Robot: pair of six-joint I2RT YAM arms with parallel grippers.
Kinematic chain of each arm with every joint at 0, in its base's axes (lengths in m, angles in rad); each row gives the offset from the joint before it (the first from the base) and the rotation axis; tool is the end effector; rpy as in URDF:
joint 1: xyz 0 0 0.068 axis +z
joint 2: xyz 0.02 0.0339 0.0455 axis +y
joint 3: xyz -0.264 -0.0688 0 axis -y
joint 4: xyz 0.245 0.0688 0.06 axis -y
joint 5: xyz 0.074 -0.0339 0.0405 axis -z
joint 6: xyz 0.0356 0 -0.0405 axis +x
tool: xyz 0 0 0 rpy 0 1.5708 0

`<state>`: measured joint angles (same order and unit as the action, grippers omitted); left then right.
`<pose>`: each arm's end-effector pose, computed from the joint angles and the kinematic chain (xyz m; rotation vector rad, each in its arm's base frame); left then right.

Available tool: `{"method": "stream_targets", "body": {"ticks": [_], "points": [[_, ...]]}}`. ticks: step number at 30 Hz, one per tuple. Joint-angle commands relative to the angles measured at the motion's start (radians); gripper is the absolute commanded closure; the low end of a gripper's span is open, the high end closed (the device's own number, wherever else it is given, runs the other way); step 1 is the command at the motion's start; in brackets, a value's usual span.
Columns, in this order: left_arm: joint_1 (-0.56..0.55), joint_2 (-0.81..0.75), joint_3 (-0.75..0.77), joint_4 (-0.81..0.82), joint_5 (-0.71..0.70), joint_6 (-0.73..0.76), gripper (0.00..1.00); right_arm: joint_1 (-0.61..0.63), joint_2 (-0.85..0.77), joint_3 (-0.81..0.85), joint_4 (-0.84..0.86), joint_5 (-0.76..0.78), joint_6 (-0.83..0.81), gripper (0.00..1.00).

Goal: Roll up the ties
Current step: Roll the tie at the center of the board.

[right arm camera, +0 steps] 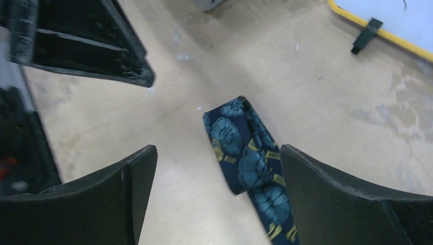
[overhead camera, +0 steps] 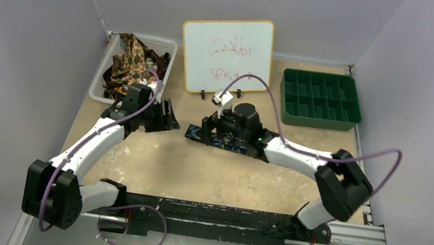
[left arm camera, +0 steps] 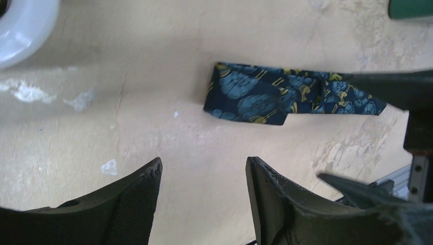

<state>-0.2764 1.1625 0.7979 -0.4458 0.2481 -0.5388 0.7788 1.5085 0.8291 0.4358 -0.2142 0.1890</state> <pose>0.2288 -0.0740 0.2459 -0.1999 2.4500 -0.6700 0.2349 0.2424 0.2435 -0.7020 1.7639 0.8682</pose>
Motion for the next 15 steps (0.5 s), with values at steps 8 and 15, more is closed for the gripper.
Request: {"method": "stream_targets", "body": {"ticks": [8,15], "points": [[0.124,-0.081,-0.084,-0.005,0.163,0.007,0.40,0.025,0.237,0.216,-0.111,-0.112,-0.326,0.03],[0.125,-0.093,-0.126,0.034,0.195,-0.028,0.40,0.049,0.340,0.277,-0.183,-0.106,-0.380,0.01]]}}
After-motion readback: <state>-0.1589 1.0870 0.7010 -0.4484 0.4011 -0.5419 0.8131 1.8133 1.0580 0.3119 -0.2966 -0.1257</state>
